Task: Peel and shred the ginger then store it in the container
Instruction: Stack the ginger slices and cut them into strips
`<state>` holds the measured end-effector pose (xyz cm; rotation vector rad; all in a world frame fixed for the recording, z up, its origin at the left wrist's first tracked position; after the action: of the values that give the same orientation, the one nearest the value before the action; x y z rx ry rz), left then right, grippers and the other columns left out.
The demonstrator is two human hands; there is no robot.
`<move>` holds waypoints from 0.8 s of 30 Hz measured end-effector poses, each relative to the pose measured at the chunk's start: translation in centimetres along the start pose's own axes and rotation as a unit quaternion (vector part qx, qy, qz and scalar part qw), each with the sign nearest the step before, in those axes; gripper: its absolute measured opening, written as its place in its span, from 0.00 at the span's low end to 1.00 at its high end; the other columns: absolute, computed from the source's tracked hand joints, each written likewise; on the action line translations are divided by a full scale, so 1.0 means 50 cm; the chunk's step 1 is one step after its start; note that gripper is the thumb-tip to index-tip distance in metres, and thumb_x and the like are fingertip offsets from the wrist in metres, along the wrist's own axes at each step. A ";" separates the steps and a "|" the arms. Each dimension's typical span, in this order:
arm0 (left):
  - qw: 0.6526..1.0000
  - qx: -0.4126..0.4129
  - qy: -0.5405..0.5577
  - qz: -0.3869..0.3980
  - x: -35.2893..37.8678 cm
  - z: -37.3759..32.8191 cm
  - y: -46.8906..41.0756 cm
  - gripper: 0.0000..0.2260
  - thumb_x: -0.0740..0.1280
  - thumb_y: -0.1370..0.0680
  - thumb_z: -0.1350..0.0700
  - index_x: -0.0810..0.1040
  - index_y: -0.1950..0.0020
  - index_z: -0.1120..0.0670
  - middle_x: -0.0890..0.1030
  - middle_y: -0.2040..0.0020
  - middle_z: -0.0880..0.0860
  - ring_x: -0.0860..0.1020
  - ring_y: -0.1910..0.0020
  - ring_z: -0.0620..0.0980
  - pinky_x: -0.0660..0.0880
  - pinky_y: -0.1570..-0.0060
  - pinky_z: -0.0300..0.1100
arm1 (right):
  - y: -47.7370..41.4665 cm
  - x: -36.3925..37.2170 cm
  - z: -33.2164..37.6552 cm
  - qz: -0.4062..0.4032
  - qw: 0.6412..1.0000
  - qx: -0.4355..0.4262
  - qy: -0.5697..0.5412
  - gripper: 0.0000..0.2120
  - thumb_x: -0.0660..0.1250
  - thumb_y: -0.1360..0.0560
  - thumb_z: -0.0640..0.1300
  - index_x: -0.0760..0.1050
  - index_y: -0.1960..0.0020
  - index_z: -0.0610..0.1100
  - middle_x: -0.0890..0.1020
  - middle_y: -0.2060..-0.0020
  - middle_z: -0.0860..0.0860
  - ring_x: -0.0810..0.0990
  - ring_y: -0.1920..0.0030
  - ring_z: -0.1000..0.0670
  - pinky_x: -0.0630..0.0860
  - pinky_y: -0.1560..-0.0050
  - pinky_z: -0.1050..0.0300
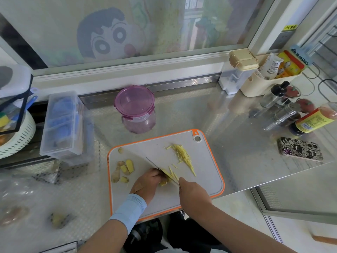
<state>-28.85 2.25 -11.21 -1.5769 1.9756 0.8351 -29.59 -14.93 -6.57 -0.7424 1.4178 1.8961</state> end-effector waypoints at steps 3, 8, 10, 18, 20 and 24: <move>1.000 -0.007 0.017 -0.001 -0.005 -0.009 0.006 0.14 0.61 0.23 0.54 0.84 0.48 0.41 0.75 0.43 0.35 0.68 0.42 0.26 0.62 0.43 0.22 | -0.013 0.000 0.017 0.010 1.000 0.001 0.002 0.10 0.55 0.24 0.34 0.59 0.51 0.48 0.68 0.65 0.49 0.69 0.67 0.48 0.62 0.73 0.57; 0.999 -0.009 0.034 -0.034 -0.005 -0.018 0.003 0.10 0.66 0.23 0.54 0.85 0.54 0.39 0.79 0.50 0.35 0.74 0.49 0.30 0.67 0.51 0.26 | -0.030 -0.006 0.036 0.004 1.000 -0.007 -0.010 0.10 0.55 0.23 0.35 0.58 0.50 0.49 0.68 0.64 0.50 0.72 0.61 0.45 0.66 0.68 0.55; 0.996 -0.029 0.077 -0.027 -0.004 -0.014 0.001 0.11 0.66 0.23 0.55 0.85 0.54 0.39 0.79 0.50 0.35 0.74 0.48 0.31 0.67 0.50 0.25 | -0.028 -0.004 0.035 0.001 1.000 -0.008 -0.009 0.10 0.55 0.22 0.36 0.58 0.50 0.49 0.68 0.64 0.50 0.71 0.63 0.47 0.66 0.69 0.56; 0.999 -0.025 0.038 0.003 -0.001 0.002 0.009 0.16 0.58 0.25 0.53 0.85 0.48 0.46 0.79 0.43 0.43 0.68 0.41 0.29 0.62 0.41 0.22 | 0.004 0.002 0.006 0.012 1.000 0.015 0.005 0.09 0.55 0.22 0.35 0.59 0.51 0.48 0.71 0.64 0.48 0.68 0.69 0.50 0.64 0.73 0.57; 0.999 -0.022 0.019 0.018 0.001 0.008 0.007 0.16 0.59 0.24 0.53 0.84 0.46 0.45 0.78 0.42 0.42 0.70 0.40 0.33 0.64 0.40 0.26 | -0.002 0.003 0.011 0.015 1.000 0.013 0.008 0.09 0.56 0.22 0.35 0.59 0.50 0.48 0.70 0.64 0.48 0.68 0.68 0.50 0.64 0.72 0.57; 1.000 -0.017 0.016 -0.008 -0.002 -0.003 0.003 0.11 0.64 0.24 0.52 0.85 0.49 0.43 0.80 0.45 0.38 0.74 0.43 0.34 0.68 0.43 0.30 | -0.024 -0.005 0.035 0.009 1.000 0.000 -0.002 0.10 0.56 0.23 0.34 0.59 0.50 0.48 0.69 0.65 0.49 0.70 0.66 0.48 0.64 0.71 0.57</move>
<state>-28.96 2.25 -11.03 -1.6326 1.9788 0.8457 -28.60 -13.04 -6.65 -0.7275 1.4263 1.9096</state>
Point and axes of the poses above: each hand's wrist, its own y-axis away from the middle knuckle, its own x-axis out of the palm, z = x × y, the point moved 4 cm from there along -y, towards the middle knuckle
